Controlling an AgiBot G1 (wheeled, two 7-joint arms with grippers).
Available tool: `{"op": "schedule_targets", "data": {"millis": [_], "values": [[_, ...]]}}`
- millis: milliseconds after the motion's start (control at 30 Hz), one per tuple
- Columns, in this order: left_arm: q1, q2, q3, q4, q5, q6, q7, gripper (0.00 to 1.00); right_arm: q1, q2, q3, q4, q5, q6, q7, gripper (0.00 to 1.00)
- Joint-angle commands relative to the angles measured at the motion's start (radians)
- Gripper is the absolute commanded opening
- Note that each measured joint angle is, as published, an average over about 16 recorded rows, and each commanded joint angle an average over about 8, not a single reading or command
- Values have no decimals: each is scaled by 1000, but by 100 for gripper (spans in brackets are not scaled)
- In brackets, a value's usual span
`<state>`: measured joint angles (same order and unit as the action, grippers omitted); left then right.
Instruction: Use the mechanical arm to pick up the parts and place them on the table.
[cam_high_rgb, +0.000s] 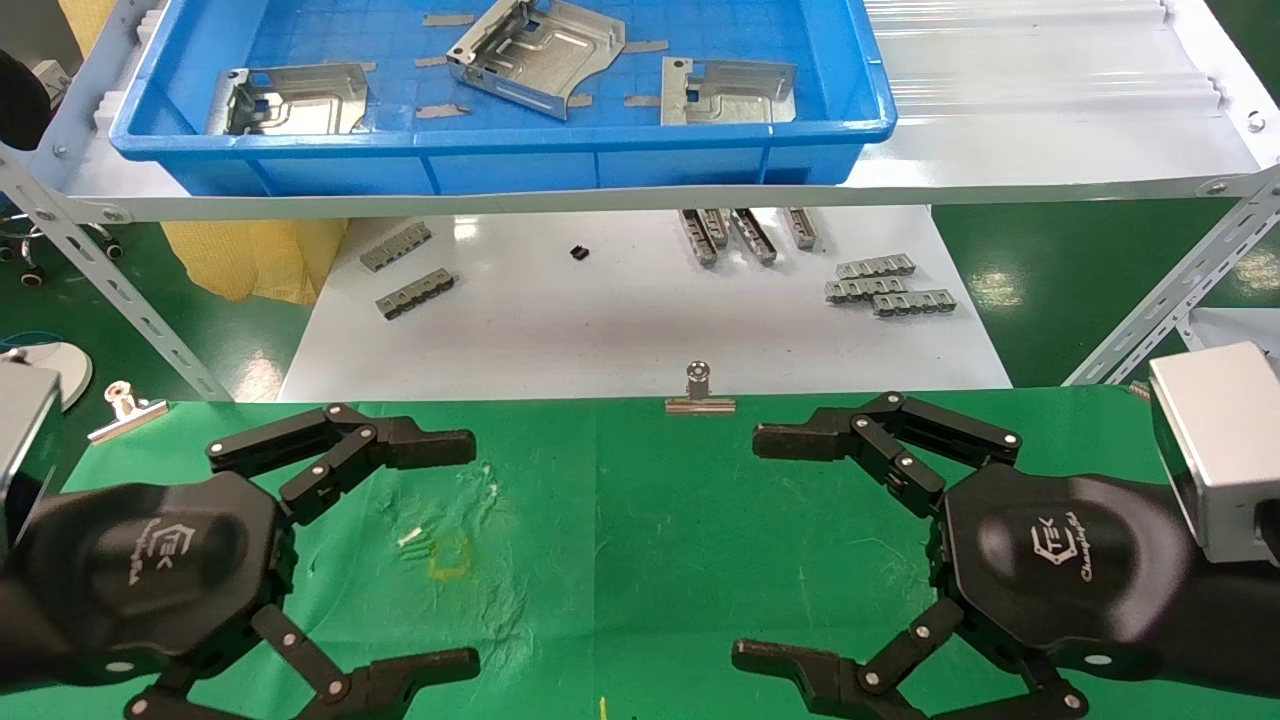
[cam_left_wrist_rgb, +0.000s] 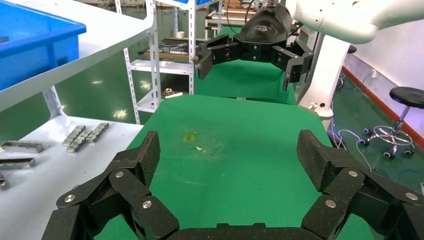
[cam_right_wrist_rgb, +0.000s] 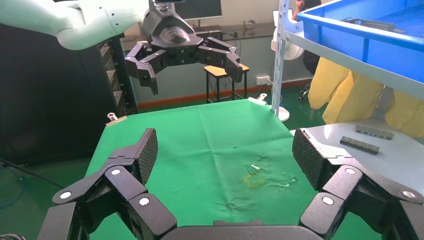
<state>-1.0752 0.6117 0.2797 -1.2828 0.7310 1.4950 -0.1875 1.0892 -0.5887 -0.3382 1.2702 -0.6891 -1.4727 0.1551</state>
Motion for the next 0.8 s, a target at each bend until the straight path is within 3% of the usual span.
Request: {"op": "schedule_targets", "data": {"millis": [33,800], "values": [[0,0,0,0,0,0,0,100,0,0,0,0,0,0,0,100],[0,0,0,0,0,0,0,100,0,0,0,0,0,0,0,100]]}}
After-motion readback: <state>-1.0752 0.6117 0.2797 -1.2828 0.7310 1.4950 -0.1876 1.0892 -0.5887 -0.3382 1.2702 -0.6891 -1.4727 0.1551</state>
